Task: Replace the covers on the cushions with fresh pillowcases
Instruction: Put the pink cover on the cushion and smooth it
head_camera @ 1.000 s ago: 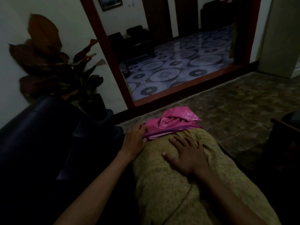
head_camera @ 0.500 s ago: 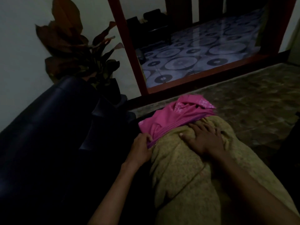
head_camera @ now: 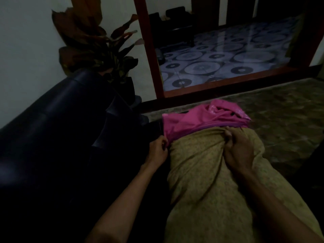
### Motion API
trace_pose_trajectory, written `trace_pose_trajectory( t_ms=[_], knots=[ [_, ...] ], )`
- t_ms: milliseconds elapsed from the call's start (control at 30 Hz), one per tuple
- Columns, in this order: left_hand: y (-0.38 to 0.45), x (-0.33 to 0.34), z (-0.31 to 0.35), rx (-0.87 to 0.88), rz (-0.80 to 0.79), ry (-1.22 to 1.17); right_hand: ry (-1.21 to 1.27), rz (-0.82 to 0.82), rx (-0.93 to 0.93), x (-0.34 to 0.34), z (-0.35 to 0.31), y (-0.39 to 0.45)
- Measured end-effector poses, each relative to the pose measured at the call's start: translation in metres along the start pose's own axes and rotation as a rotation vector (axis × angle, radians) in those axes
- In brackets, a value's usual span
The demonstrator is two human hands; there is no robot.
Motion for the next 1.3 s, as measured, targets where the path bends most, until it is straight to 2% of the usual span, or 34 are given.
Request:
trace_pose_trajectory(
  t_ms=[100,300,367,433,500,567,633,733,833,933,1100,1300],
  knots=[
    [-0.020,-0.011,0.017,0.068,-0.002,0.012,-0.009,0.022,0.020,-0.007,0.003,0.007],
    [-0.032,-0.008,0.005,-0.012,0.082,-0.118,-0.248,-0.227,0.055,-0.005,-0.015,0.010],
    [-0.030,-0.008,0.004,-0.047,0.109,-0.167,-0.255,-0.262,-0.022,-0.003,-0.033,0.003],
    [-0.031,-0.007,0.002,-0.072,0.146,-0.229,-0.248,-0.307,-0.190,0.007,-0.056,-0.014],
    [-0.033,-0.005,-0.001,-0.093,0.183,-0.233,-0.388,-0.439,-0.242,0.025,-0.073,-0.037],
    [-0.034,-0.004,-0.004,-0.109,0.208,-0.214,-0.624,-0.551,-0.217,0.044,-0.077,-0.053],
    [-0.041,-0.004,-0.005,-0.094,0.206,-0.218,-0.716,-0.533,-0.246,0.051,-0.073,-0.058],
    [-0.058,-0.002,-0.009,-0.047,0.149,-0.230,-0.710,-0.500,-0.231,0.052,-0.065,-0.052],
    [-0.070,-0.001,-0.010,-0.037,0.143,-0.205,-0.723,-0.536,-0.244,0.052,-0.061,-0.050],
    [-0.057,-0.008,-0.006,-0.016,0.144,-0.128,-0.732,-0.537,-0.276,0.051,-0.058,-0.049],
    [-0.026,-0.011,0.008,0.088,0.150,0.025,-0.650,-0.504,-0.228,0.023,-0.051,-0.027],
    [0.000,-0.002,0.025,0.193,0.208,0.015,-0.619,-0.525,-0.199,0.020,-0.034,-0.034]
  ],
)
Point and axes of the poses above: each hand's wrist, its own y-axis towards the middle knuckle, its own x-axis out of the palm, z = x × y, the point moved 1 cm from there along y, towards the middle knuckle, and after that the axes turned 10 degrees about -z, right-handed, at the moved point
